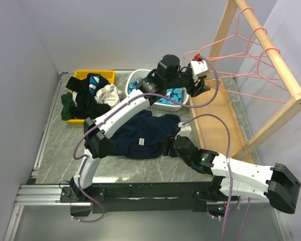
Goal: Place the t-shirt on the hanger
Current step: Pick up the hanger from the clothesline.
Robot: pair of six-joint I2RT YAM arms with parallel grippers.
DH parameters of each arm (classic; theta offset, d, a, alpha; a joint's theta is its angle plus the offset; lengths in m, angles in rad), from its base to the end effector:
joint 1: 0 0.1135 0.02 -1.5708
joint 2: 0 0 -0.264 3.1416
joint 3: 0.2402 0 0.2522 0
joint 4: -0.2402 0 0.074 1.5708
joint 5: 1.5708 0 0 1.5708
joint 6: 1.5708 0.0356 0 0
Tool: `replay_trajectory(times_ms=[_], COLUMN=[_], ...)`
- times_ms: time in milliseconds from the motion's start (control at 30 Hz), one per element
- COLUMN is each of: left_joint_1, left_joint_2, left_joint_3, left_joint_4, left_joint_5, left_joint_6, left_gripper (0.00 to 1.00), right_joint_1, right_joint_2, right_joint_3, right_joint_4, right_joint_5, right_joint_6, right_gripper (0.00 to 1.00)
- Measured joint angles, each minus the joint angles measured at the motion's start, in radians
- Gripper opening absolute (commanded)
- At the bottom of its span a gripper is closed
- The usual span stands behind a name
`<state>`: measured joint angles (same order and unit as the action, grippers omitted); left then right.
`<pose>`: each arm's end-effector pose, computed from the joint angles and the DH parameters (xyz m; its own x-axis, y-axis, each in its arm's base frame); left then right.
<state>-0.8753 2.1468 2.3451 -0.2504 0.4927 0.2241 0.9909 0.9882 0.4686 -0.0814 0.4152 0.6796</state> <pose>0.3058 -0.3926 0.4365 0.1851 0.0838 -0.9791 0.9620 0.1880 0.1979 0.1244 0.1637 0.2041 -0.6075 0.1221 -0.7849 -0.2588 0.9037 0.3409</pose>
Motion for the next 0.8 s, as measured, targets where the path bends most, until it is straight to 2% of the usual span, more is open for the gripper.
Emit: replay_trajectory(times_ms=[200,267,600,800], left_joint_1=[0.0,0.0,-0.002,-0.019], left_joint_2=[0.01,0.01,0.01,0.011], left_joint_3=[0.029,0.03,0.03,0.032], left_joint_4=[-0.002,-0.001,-0.018,-0.044], left_joint_5=[0.012,0.021,0.038,0.033], left_joint_6=[0.0,-0.001,-0.001,0.005], left_gripper=[0.57,0.54,0.52,0.48], right_joint_1=[0.002,0.002,0.002,0.002], right_joint_2=[0.01,0.017,0.02,0.02], right_joint_3=[0.0,0.0,0.0,0.0], right_joint_4=[0.0,0.0,0.0,0.0], right_joint_5=[0.0,0.0,0.0,0.0], right_joint_6=[0.0,0.0,0.003,0.004], right_gripper=[0.68,0.68,0.69,0.69])
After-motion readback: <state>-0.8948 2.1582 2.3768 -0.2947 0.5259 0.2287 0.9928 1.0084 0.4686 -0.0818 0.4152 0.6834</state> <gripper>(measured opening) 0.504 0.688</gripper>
